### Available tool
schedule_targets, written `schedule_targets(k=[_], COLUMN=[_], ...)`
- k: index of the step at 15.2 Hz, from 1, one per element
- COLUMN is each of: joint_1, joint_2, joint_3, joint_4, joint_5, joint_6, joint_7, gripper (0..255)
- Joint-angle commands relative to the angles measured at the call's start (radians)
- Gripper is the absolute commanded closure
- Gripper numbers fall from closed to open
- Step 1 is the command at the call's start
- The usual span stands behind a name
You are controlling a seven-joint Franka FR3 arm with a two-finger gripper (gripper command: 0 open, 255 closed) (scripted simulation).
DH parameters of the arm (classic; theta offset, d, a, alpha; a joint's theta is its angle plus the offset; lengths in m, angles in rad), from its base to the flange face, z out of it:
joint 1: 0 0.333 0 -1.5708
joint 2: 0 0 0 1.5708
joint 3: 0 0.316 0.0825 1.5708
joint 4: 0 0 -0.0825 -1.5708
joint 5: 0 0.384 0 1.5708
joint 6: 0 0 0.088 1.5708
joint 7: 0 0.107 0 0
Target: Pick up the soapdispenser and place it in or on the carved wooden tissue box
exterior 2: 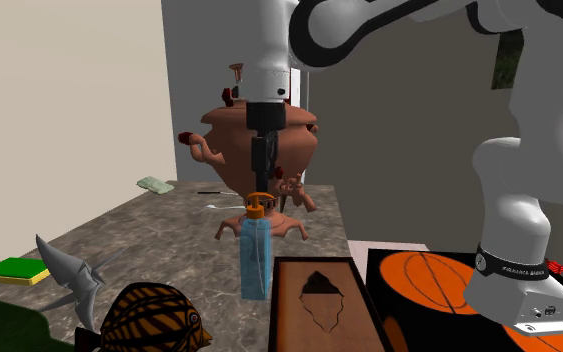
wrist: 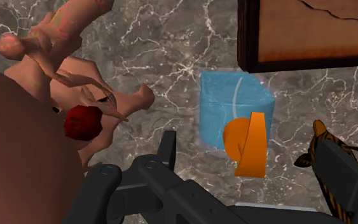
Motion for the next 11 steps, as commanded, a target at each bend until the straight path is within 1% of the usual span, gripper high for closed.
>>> schedule_targets(k=[1,8,11], joint_1=[0.006,0.007,0.007], joint_2=[0.077,0.109,0.112], joint_3=[0.007,0.006,0.006], joint_4=[0.065,0.007,0.003], joint_5=[0.002,-0.001,-0.001], joint_6=[0.015,0.105,0.112], joint_7=[0.008,0.01,0.01], gripper=[0,0,0])
